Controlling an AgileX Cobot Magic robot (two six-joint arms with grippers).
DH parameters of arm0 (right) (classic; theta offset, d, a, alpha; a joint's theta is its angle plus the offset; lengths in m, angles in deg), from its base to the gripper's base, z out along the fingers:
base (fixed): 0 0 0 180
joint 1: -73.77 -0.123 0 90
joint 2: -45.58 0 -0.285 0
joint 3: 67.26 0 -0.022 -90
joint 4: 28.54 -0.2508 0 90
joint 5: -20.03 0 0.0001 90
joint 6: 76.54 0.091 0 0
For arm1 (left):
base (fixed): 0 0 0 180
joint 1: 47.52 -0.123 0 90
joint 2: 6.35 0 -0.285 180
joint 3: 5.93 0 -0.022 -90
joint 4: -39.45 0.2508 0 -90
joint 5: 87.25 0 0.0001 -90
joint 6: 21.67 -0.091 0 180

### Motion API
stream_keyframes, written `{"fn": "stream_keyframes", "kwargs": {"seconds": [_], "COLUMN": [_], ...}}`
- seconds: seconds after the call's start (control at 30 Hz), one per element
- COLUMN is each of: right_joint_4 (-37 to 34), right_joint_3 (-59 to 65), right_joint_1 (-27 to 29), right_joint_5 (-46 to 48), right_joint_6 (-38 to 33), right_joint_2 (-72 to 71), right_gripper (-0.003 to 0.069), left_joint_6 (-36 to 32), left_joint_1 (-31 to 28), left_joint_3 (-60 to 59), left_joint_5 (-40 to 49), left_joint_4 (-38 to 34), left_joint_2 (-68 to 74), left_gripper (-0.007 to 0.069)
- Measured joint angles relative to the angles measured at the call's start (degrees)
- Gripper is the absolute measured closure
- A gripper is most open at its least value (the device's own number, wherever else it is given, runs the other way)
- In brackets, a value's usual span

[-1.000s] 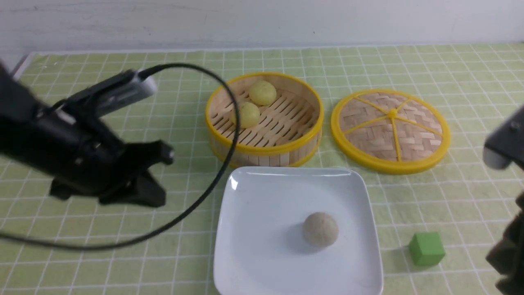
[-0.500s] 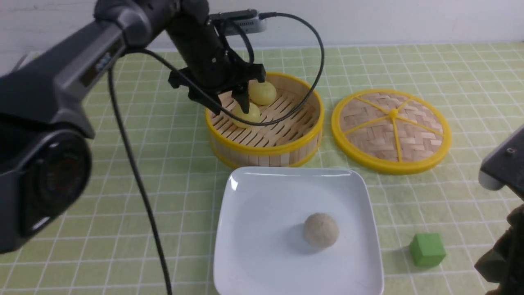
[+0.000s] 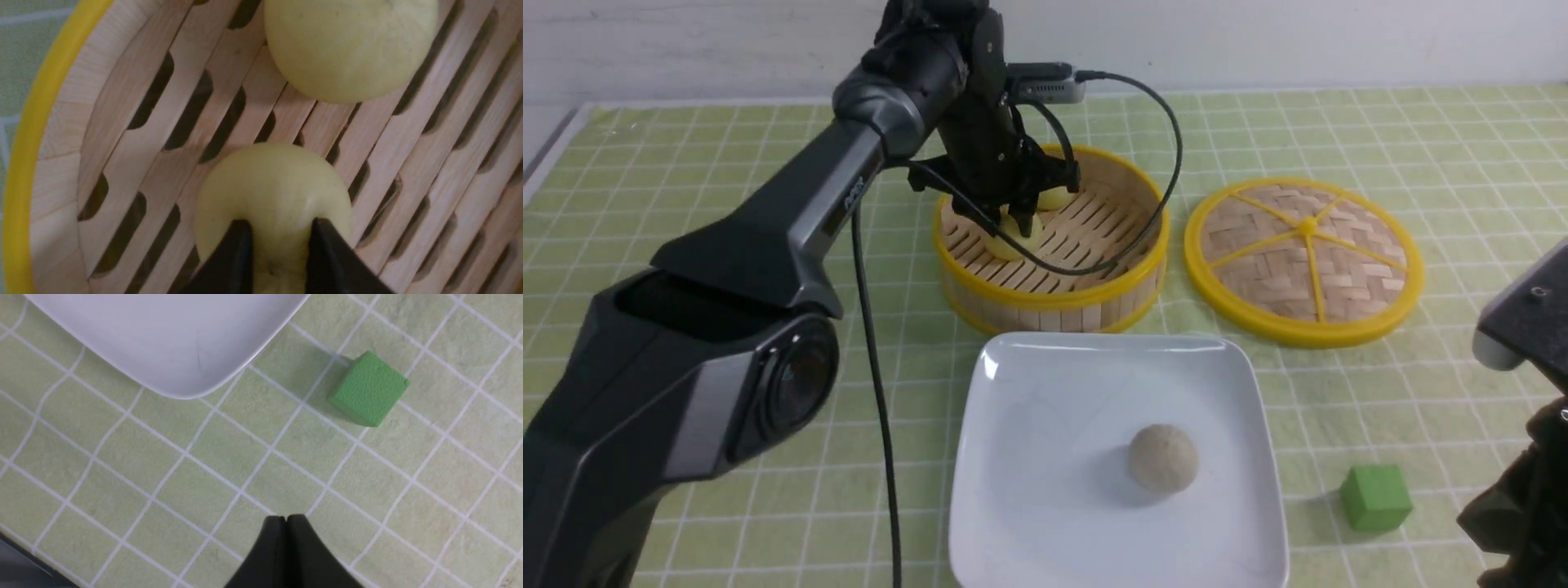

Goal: Put the steamed buns into the plate on the green tablecloth.
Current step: 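Reach into the bamboo steamer and grasp a bun with the left gripper, then carry the bun from the bamboo steamer to the plate with the left gripper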

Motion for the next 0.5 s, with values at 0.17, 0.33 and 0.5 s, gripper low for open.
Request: {"fn": "stream_keyframes", "kwargs": {"seconds": [0.17,0.33,0.5], "right_joint_4": [0.0,0.0,-0.4], "right_joint_3": [0.0,0.0,0.0], "right_joint_1": [0.0,0.0,0.0], "right_joint_5": [0.0,0.0,0.0], "right_joint_6": [0.0,0.0,0.0], "right_joint_2": [0.0,0.0,0.0], "right_gripper": [0.0654,0.0651,0.0649], "left_joint_6": [-0.4,-2.5,-2.7], "left_joint_1": [0.0,0.0,1.1], "left_joint_3": [-0.1,-7.6,-29.2], "left_joint_5": [0.0,0.0,0.0], "left_joint_4": [-4.1,-6.8,-9.1], "left_joint_2": [-4.9,-19.5,-34.5], "left_gripper": [0.0600,0.0603,0.0603]}}
